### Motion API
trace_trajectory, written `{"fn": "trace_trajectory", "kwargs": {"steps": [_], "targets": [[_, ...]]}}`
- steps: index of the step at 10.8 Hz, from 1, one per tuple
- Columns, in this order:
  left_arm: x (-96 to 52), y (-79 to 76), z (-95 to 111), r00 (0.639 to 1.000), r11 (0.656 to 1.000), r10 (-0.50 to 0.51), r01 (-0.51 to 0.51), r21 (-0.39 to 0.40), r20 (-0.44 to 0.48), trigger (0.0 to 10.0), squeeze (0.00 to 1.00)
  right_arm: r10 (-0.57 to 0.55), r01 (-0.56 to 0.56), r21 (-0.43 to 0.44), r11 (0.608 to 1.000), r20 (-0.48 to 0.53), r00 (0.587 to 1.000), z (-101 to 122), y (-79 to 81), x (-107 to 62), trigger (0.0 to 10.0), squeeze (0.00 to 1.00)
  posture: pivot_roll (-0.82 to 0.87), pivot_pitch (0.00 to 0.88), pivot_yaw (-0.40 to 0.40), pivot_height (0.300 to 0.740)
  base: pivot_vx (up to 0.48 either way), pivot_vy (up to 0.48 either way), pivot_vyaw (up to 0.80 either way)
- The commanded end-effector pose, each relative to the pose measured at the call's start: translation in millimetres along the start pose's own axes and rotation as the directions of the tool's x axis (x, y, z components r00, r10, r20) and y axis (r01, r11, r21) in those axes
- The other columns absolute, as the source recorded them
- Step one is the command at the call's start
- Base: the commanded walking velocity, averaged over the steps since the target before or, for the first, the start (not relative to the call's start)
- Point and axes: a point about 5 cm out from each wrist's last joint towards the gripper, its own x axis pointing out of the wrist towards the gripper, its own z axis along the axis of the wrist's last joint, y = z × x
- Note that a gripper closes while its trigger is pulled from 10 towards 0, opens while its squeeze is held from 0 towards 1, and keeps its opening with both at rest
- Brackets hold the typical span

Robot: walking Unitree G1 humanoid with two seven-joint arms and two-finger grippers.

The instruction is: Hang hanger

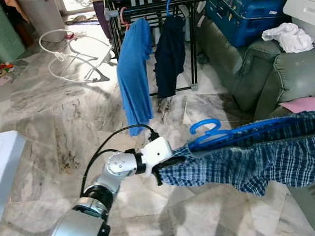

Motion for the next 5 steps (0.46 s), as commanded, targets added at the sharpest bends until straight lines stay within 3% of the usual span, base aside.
{"fn": "trace_trajectory", "kwargs": {"steps": [1,3,5], "targets": [[-6.9,4.9,-6,0.998,1.0,0.028,-0.028,0.014,-0.056,0.0,0.0,-0.022,0.022,-0.007,1.0,0.02,1.0,3,-3.3,-1.0,0.0,0.0,-0.11,0.074,0.016,0.74,0.0,0.0,0.0],[0.3,-1.3,-5,0.997,0.997,0.004,0.002,0.076,-0.078,0.0,0.0,0.033,-0.033,0.007,0.999,-0.008,0.999,-4,16.6,0.7,0.0,0.0,-0.11,0.075,0.021,0.74,0.0,0.0,0.0],[10.2,-8.3,-1,0.998,0.996,-0.011,0.016,0.085,-0.058,0.0,0.0,0.11,-0.109,0.011,0.994,-0.07,0.991,-19,39.1,-0.4,0.0,0.0,-0.11,0.076,0.019,0.74,0.0,0.0,0.0]]}}
